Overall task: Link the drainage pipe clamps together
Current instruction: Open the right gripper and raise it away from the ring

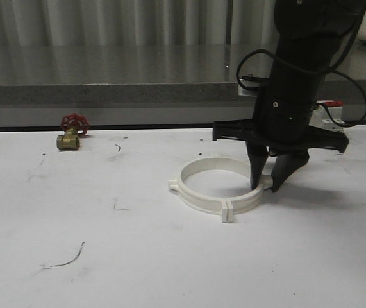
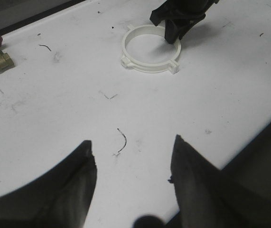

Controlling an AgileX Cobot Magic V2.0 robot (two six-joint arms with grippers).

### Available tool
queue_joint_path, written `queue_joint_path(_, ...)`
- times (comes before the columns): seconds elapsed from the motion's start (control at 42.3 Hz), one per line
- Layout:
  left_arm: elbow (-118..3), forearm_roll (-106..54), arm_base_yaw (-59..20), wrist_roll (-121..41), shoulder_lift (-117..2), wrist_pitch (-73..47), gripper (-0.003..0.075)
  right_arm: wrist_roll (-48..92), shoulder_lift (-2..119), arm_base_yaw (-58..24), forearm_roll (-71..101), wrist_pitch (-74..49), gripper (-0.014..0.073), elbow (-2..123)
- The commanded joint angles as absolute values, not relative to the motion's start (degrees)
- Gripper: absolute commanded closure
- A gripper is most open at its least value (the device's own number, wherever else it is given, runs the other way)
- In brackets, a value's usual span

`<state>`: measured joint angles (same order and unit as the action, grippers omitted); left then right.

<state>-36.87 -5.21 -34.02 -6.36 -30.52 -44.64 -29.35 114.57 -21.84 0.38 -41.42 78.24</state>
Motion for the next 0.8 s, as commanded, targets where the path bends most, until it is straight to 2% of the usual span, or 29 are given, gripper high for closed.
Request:
queue_joint_path(0.0, -38.5, -5.9, -34.5, -6.3, -30.7, -40.6, 0.0365, -29.3, 110.7, -22.0, 0.0, -40.4, 0.0331, 79.8)
queue_joint_path(0.237, -38.5, -5.9, -34.5, -6.3, -30.7, -40.6, 0.0365, -24.8, 102.2, -19.8, -1.2, -40.9, 0.0331, 79.6)
queue_joint_path(0.426, -38.5, -5.9, -34.5, -6.3, -30.7, -40.6, 0.0365, -4.0, 91.4, -16.2, 2.8, -41.5, 0.0335, 77.0)
queue_joint_path(0.544, -38.5, -5.9, -34.5, -6.3, -30.7, -40.6, 0.0365, 3.8, 81.7, -13.1, 4.9, -38.1, 0.0335, 70.3)
queue_joint_path(0.781, -38.5, -5.9, -34.5, -6.3, -30.7, -40.6, 0.0365, 4.6, 63.4, -9.3, 5.0, -34.3, 0.0335, 54.8)
